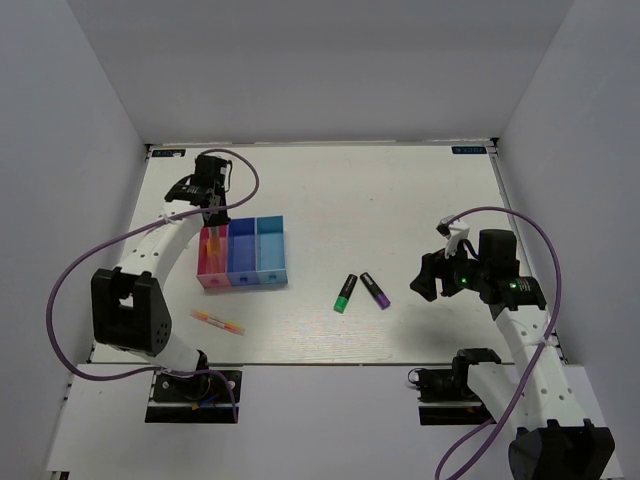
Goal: Sort the stationery into containers
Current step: Place the pen in the storage box, then pick up the pen from the center of the board.
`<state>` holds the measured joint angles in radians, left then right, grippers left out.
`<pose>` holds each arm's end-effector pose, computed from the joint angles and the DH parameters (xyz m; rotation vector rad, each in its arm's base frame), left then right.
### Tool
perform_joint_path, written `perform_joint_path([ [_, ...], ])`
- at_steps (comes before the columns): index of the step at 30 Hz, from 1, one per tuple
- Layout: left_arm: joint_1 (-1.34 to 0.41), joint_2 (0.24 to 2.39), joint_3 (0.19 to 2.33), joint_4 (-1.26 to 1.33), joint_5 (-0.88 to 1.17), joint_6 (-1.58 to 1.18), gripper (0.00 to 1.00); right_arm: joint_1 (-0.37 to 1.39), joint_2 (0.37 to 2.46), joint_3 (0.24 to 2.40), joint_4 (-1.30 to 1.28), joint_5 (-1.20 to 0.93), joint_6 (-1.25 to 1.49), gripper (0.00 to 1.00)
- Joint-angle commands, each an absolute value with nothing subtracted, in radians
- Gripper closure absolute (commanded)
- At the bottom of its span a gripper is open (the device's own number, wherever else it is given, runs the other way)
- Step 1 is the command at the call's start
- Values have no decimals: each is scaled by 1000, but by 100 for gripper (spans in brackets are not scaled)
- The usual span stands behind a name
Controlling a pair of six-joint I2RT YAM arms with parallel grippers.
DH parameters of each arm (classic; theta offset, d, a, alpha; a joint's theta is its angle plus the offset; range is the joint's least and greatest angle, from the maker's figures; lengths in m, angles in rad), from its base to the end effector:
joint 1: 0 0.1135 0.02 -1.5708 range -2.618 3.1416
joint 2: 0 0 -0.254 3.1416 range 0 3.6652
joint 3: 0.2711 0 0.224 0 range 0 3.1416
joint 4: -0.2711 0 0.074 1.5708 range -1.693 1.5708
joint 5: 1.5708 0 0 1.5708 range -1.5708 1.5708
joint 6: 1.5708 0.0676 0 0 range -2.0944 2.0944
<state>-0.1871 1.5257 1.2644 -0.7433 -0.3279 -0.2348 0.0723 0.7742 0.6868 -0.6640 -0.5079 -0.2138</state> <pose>0.3053 -0.0356 0.2530 -0.1807 2.5082 0.2533 0.1531 0.0440 0.2412 -0.5705 2.1860 0.5123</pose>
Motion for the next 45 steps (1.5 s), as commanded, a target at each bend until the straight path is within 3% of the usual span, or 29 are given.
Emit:
perform_joint_path([
  [1,-198,1511,1253,-704,-428,-163,89,77,779,716,-652,-526,-215,23],
  [5,-206,1535,1226,-686,-453,-155,80,77,787,712,-646,-525,-213,23],
  [6,-204,1539,1221,-680,-454,-155,73,75,788,713,-649,-525,-216,23],
  [10,-219,1540,1195,-661,-451,-156,61,77,790,712,-646,-519,-215,23],
  [16,-230,1519,1167,-660,-443,-163,53,75,798,710,-640,-514,-215,21],
  [21,-232,1485,1166,-667,-436,-164,41,75,801,707,-635,-511,-216,20],
  [23,-235,1459,1169,-682,-433,-170,42,77,801,707,-637,-506,-216,20],
  [25,-253,1425,1163,-686,-404,-178,64,75,802,707,-637,-505,-218,22],
  [26,-267,1399,1157,-680,-397,-179,89,75,805,704,-635,-505,-219,27],
  [27,-326,1387,1155,-681,-384,-178,95,77,808,703,-629,-503,-224,35],
  [28,-354,1365,1158,-683,-324,-179,98,78,814,701,-627,-497,-225,70],
  [29,-442,1364,1164,-696,-296,-176,99,78,825,701,-623,-494,-225,88],
  [30,-481,1365,1175,-703,-261,-176,100,78,831,704,-621,-480,-225,100],
  [31,-520,1367,1175,-704,-212,-181,98,81,850,704,-617,-476,-227,100],
  [33,-691,1387,1173,-678,-167,-196,64,87,885,716,-618,-468,-232,99],
  [34,-768,1413,1177,-677,-164,-216,49,97,922,721,-624,-466,-235,67],
  [35,-832,1452,1183,-661,-155,-235,31,101,933,733,-632,-466,-238,56],
  [37,-909,1517,1210,-647,-161,-276,19,115,971,742,-634,-457,-238,41],
  [45,-1022,1802,1305,-549,-190,-350,17,126,974,726,-618,-385,-229,40],
])
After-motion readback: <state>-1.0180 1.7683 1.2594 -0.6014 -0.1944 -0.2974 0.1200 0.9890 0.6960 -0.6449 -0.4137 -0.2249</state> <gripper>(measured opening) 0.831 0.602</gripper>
